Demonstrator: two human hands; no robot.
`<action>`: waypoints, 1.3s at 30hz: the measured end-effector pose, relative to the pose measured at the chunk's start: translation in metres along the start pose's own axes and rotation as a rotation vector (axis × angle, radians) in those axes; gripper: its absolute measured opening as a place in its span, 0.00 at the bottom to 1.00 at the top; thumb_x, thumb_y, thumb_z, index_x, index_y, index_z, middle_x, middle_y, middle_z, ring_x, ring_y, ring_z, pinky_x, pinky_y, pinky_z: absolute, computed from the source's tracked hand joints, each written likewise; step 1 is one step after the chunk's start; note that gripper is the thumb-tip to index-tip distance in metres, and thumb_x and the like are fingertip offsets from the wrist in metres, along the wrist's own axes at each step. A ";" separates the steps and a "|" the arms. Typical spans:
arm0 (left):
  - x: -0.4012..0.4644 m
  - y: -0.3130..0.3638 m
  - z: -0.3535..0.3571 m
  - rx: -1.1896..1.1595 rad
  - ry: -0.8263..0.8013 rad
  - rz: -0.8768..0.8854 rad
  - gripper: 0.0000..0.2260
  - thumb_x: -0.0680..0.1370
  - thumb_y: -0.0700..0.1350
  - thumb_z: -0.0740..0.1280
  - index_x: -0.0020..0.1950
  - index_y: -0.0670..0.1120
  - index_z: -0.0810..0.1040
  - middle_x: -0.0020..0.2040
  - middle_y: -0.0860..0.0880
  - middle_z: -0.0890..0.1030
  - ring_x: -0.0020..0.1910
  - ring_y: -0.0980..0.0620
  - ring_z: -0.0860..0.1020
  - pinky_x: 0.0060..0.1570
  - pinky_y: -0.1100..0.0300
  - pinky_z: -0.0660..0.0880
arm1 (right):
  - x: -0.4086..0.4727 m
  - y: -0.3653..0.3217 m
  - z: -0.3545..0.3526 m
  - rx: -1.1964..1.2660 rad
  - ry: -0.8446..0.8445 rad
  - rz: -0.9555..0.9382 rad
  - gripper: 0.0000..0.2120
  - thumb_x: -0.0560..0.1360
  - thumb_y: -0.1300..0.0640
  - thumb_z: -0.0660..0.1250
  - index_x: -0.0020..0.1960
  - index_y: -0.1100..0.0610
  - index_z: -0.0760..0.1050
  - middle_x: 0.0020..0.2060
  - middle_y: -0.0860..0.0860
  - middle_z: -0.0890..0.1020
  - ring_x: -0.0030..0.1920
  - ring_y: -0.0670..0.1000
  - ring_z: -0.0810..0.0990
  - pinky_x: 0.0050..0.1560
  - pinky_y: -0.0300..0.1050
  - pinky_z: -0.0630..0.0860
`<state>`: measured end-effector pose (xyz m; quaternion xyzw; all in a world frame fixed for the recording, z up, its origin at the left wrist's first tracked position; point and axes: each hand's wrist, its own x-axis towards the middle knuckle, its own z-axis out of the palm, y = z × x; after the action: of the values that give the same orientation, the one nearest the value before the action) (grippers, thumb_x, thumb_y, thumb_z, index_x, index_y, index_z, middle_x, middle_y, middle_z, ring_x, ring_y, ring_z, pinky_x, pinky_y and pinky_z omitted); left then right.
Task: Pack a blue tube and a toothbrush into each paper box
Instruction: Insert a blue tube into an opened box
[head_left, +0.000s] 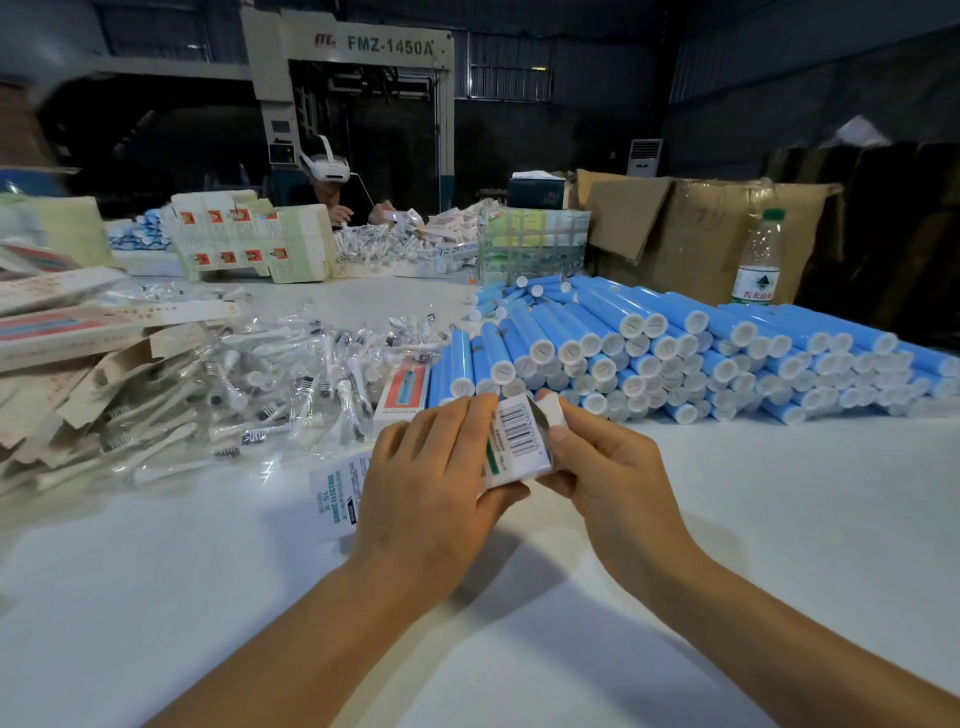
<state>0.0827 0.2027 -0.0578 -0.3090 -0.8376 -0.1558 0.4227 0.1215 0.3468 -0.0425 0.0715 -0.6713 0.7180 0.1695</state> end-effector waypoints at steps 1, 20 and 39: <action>0.000 0.000 0.000 0.001 -0.009 -0.004 0.30 0.67 0.54 0.75 0.61 0.35 0.77 0.53 0.40 0.81 0.50 0.40 0.80 0.48 0.48 0.76 | 0.000 0.002 0.001 -0.035 0.011 -0.001 0.24 0.81 0.61 0.58 0.41 0.38 0.83 0.43 0.45 0.85 0.47 0.45 0.83 0.42 0.35 0.78; -0.003 0.004 -0.001 0.101 -0.108 -0.057 0.31 0.66 0.51 0.78 0.62 0.36 0.75 0.54 0.38 0.80 0.50 0.38 0.79 0.46 0.47 0.74 | 0.005 0.004 -0.002 -0.205 0.149 0.030 0.09 0.74 0.66 0.66 0.44 0.55 0.82 0.33 0.44 0.83 0.31 0.41 0.76 0.31 0.33 0.71; -0.001 0.007 0.000 0.131 -0.183 -0.122 0.30 0.67 0.50 0.77 0.62 0.36 0.75 0.54 0.38 0.80 0.51 0.38 0.79 0.46 0.47 0.73 | 0.004 0.010 -0.005 -0.477 0.210 -0.034 0.07 0.75 0.58 0.68 0.38 0.57 0.78 0.29 0.46 0.78 0.27 0.41 0.74 0.31 0.35 0.72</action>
<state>0.0878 0.2075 -0.0592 -0.2420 -0.8982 -0.0976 0.3537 0.1147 0.3520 -0.0504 -0.0342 -0.7992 0.5398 0.2622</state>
